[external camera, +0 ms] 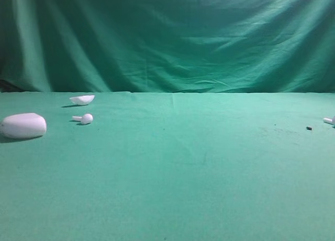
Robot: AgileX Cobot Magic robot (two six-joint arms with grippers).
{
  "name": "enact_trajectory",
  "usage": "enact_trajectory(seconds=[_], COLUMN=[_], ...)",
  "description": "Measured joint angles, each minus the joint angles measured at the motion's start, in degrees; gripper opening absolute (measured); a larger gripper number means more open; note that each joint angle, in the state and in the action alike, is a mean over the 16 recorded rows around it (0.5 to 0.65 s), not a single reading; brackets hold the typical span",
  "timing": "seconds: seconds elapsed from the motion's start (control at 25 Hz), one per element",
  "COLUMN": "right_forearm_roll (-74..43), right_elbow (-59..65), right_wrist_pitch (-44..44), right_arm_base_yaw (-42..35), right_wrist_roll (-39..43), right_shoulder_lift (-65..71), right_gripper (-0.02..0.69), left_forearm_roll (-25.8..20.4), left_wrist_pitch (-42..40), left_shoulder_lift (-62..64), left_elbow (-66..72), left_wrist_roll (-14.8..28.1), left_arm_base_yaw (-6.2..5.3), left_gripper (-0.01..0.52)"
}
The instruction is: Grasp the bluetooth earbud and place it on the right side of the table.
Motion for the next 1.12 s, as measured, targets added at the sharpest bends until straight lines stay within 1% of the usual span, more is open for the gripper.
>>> enact_trajectory(seconds=[0.28, 0.52, 0.76, 1.12], right_forearm_roll=[-4.8, -5.6, -5.6, -5.6], right_elbow=[16.2, 26.7, 31.2, 31.9], right_wrist_pitch=[-12.0, -18.8, -20.5, -19.1], right_arm_base_yaw=[-2.3, -4.4, -5.3, -5.3], right_wrist_roll=[1.5, 3.6, 5.2, 5.6], right_shoulder_lift=[-2.1, -3.9, -4.4, -4.4], right_gripper=[0.000, 0.000, 0.000, 0.000], left_forearm_roll=[0.0, 0.0, 0.0, 0.0], left_wrist_pitch=[0.0, 0.0, 0.0, 0.0], left_shoulder_lift=[0.0, 0.0, 0.0, 0.0], left_elbow=[0.0, 0.0, 0.0, 0.0], left_wrist_roll=[0.0, 0.0, 0.0, 0.0], left_arm_base_yaw=[0.00, 0.00, 0.00, 0.00], left_gripper=[0.000, 0.000, 0.000, 0.000])
